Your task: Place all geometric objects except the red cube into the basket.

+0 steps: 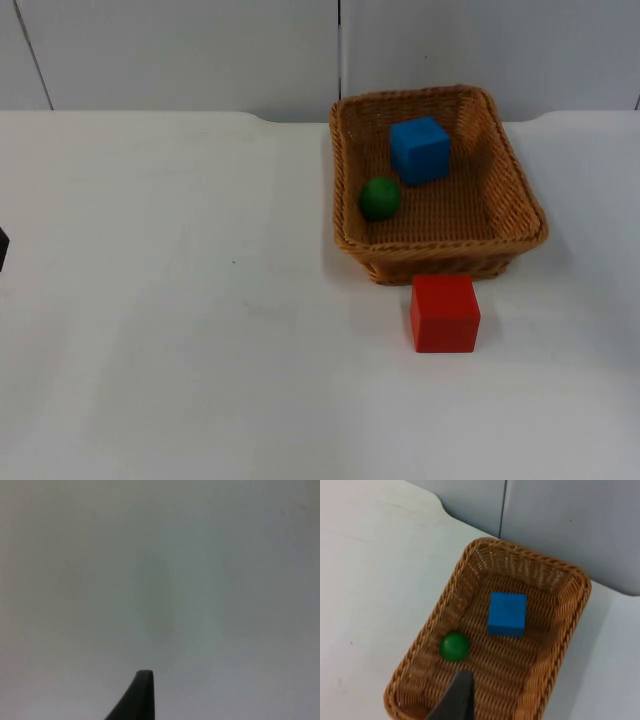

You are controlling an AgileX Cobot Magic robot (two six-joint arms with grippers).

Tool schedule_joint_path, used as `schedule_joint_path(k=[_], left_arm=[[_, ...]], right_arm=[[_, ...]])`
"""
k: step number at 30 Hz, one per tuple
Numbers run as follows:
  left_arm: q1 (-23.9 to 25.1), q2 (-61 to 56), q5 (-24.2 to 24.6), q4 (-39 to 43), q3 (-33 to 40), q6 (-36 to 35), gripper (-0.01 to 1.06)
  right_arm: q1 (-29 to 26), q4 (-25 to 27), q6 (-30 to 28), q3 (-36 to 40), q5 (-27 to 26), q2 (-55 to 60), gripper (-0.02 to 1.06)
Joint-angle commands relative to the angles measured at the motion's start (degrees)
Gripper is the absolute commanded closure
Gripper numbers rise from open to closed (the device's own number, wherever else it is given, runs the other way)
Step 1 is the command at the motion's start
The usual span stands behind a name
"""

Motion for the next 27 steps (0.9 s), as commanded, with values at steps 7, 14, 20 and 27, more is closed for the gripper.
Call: schedule_joint_path(k=[7,14,20,27], left_arm=[[0.13,-13.65,0.28,-1.18,0.06,0.02,0.0],[0.13,-29.35,0.28,-1.82,0.06,0.02,0.0],[0.13,-40.61,1.99,-1.53,0.06,0.02,0.0],[0.13,-49.92,8.66,1.79,0.11,0.02,0.0]], right_arm=[[0.04,0.12,0.16,30.8,-16.22,-24.19,0.12],[0.04,0.12,0.16,47.52,-18.62,-42.24,0.12],[0.04,0.21,0.16,57.09,-17.39,-56.45,0.12],[0.04,0.34,0.19,65.32,-15.44,-71.91,0.12]])
